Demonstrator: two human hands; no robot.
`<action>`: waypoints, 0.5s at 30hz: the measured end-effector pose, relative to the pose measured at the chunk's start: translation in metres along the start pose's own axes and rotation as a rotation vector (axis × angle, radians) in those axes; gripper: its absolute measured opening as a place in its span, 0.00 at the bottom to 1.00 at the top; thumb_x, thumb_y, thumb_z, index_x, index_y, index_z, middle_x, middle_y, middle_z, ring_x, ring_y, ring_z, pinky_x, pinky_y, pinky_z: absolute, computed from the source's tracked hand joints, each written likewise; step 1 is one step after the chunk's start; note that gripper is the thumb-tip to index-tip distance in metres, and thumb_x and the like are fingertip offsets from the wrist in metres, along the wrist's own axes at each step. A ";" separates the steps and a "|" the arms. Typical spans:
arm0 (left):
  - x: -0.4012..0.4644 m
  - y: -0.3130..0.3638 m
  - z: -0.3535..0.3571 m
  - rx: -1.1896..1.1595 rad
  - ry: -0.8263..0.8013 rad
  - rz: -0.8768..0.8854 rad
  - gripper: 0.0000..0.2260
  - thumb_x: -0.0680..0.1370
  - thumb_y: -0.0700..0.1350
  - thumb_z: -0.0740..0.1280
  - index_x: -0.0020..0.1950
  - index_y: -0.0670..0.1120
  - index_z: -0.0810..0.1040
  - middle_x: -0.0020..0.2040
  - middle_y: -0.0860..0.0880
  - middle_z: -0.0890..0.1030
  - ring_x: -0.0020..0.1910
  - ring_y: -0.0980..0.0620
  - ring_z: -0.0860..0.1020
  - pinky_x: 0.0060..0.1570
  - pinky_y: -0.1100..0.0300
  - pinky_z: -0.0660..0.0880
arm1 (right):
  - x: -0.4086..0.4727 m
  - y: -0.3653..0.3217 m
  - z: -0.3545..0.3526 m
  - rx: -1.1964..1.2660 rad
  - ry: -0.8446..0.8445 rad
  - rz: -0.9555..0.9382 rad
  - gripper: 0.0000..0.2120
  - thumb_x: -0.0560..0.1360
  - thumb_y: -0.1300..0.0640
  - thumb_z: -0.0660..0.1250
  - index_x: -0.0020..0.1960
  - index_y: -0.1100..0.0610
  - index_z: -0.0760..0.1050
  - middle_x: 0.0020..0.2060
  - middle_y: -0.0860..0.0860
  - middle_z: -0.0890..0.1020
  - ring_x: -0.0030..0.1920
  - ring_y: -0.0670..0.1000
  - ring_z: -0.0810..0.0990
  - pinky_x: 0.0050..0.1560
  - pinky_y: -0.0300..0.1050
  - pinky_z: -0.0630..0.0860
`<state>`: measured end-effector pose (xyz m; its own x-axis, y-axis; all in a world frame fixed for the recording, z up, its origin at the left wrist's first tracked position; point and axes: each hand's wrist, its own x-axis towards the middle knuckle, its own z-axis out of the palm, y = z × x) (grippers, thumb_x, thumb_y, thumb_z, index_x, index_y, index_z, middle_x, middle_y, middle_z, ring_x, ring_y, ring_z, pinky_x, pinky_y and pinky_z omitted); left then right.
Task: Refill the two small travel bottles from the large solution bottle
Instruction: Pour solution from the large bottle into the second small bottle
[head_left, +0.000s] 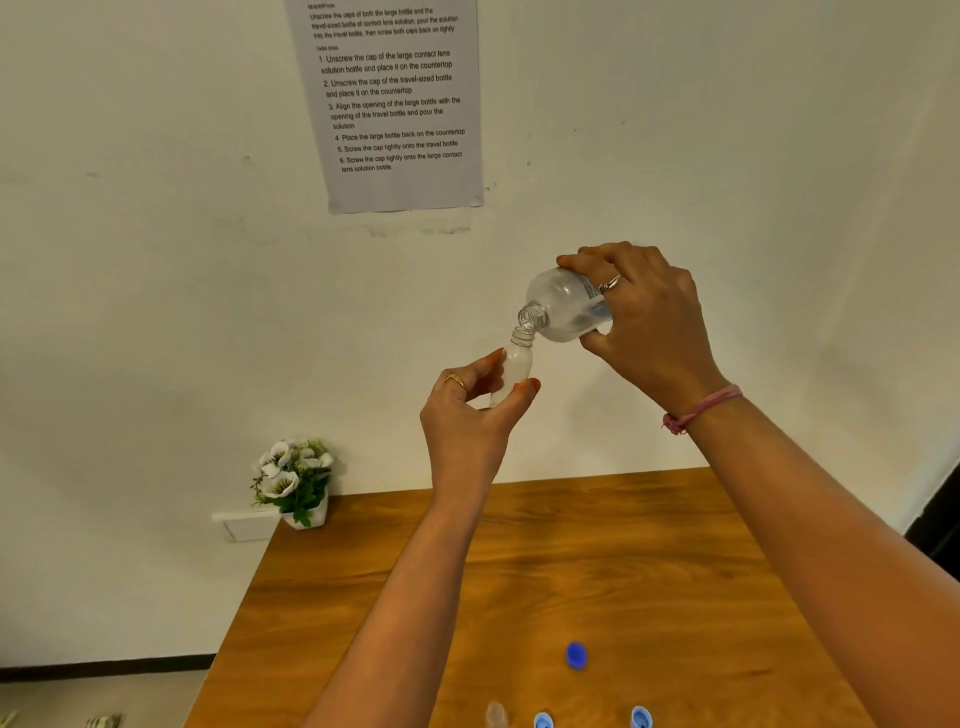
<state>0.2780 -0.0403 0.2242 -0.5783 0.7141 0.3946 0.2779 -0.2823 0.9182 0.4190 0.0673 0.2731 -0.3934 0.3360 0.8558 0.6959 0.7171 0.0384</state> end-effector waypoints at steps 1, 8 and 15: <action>0.000 0.000 0.000 -0.005 0.000 -0.001 0.19 0.68 0.45 0.77 0.59 0.47 0.80 0.51 0.50 0.81 0.49 0.59 0.79 0.39 0.79 0.70 | 0.000 0.001 0.000 -0.003 0.003 -0.003 0.29 0.63 0.60 0.77 0.63 0.53 0.74 0.57 0.54 0.78 0.58 0.58 0.76 0.49 0.54 0.72; 0.002 0.001 0.002 -0.007 0.004 0.000 0.20 0.68 0.45 0.77 0.59 0.46 0.80 0.51 0.50 0.81 0.48 0.59 0.78 0.39 0.80 0.70 | 0.002 0.004 0.003 -0.011 0.020 -0.023 0.30 0.63 0.60 0.77 0.63 0.54 0.74 0.58 0.55 0.78 0.59 0.59 0.75 0.51 0.56 0.72; 0.002 0.001 0.003 -0.013 0.015 0.004 0.20 0.68 0.44 0.77 0.59 0.46 0.80 0.51 0.49 0.81 0.48 0.58 0.79 0.38 0.80 0.70 | 0.005 0.004 0.003 -0.026 0.041 -0.047 0.29 0.64 0.61 0.76 0.63 0.54 0.74 0.57 0.55 0.79 0.58 0.59 0.76 0.51 0.55 0.72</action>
<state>0.2794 -0.0367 0.2256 -0.5888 0.7032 0.3985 0.2702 -0.2934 0.9170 0.4182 0.0735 0.2761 -0.4011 0.2768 0.8732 0.6931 0.7150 0.0918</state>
